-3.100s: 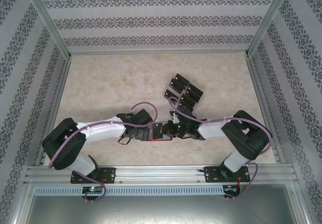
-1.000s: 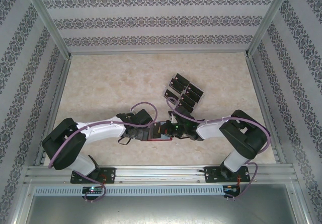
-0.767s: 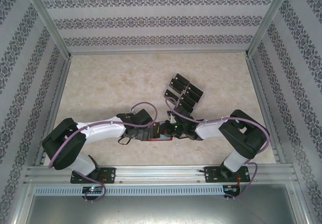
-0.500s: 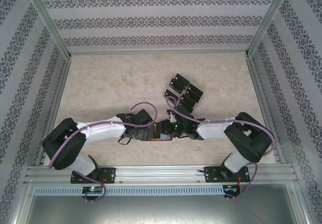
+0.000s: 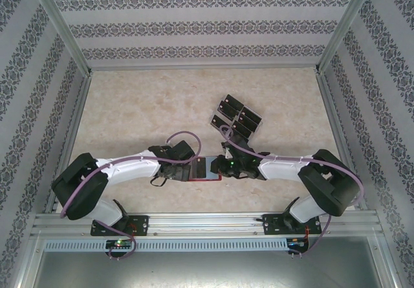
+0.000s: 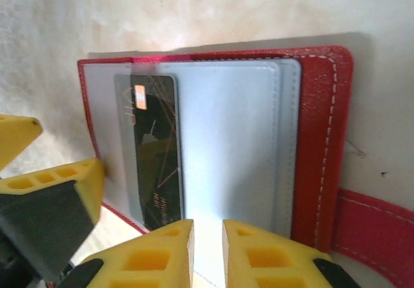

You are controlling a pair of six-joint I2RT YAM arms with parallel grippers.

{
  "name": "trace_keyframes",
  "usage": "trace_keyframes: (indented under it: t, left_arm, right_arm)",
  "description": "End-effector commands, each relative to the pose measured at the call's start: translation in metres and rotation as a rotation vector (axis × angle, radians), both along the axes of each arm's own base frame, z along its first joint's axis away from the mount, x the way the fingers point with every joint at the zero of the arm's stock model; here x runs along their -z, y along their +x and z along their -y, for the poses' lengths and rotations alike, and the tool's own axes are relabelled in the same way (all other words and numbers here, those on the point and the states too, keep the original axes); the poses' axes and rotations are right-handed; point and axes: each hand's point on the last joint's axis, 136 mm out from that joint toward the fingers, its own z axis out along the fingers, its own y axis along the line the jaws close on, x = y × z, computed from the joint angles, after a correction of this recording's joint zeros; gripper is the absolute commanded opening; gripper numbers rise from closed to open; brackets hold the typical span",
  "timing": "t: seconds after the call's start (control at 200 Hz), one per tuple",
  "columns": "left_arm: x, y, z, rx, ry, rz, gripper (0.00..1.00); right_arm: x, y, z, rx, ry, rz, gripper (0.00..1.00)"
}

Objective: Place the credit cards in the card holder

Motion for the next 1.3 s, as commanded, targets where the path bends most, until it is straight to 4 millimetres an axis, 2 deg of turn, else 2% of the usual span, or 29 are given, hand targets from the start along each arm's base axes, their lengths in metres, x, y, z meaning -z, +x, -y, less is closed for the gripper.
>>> trace_keyframes:
  t: [0.0, 0.14, 0.24, 0.345, 0.595, 0.774, 1.079, 1.294]
  left_arm:
    - [-0.017, -0.008, -0.009, 0.023, 0.032, -0.004, 1.00]
    - [-0.041, -0.001, 0.006, 0.040, -0.050, 0.035, 1.00]
    - [-0.055, 0.007, 0.022, 0.059, -0.110, 0.058, 1.00]
    - [-0.060, 0.017, 0.040, 0.082, -0.151, 0.060, 1.00]
    - [-0.045, 0.041, 0.071, 0.103, -0.161, 0.047, 1.00]
    - [-0.034, 0.048, 0.088, 0.098, -0.193, 0.030, 1.00]
    - [-0.021, 0.052, 0.100, 0.077, -0.219, 0.015, 1.00]
    - [-0.010, 0.052, 0.101, 0.068, -0.198, -0.004, 1.00]
  right_arm:
    - [0.020, -0.001, 0.013, 0.025, -0.058, -0.022, 0.10]
    - [0.023, -0.002, 0.015, 0.036, -0.060, -0.025, 0.02]
    - [0.023, -0.001, 0.016, 0.040, -0.066, -0.021, 0.00]
    - [0.023, -0.002, 0.018, 0.043, -0.073, -0.020, 0.00]
    - [0.028, -0.004, 0.021, 0.051, -0.083, -0.026, 0.00]
    - [0.029, -0.005, 0.023, 0.056, -0.086, -0.026, 0.00]
    - [0.030, -0.005, 0.023, 0.055, -0.084, -0.027, 0.00]
    - [0.030, -0.005, 0.023, 0.057, -0.084, -0.026, 0.00]
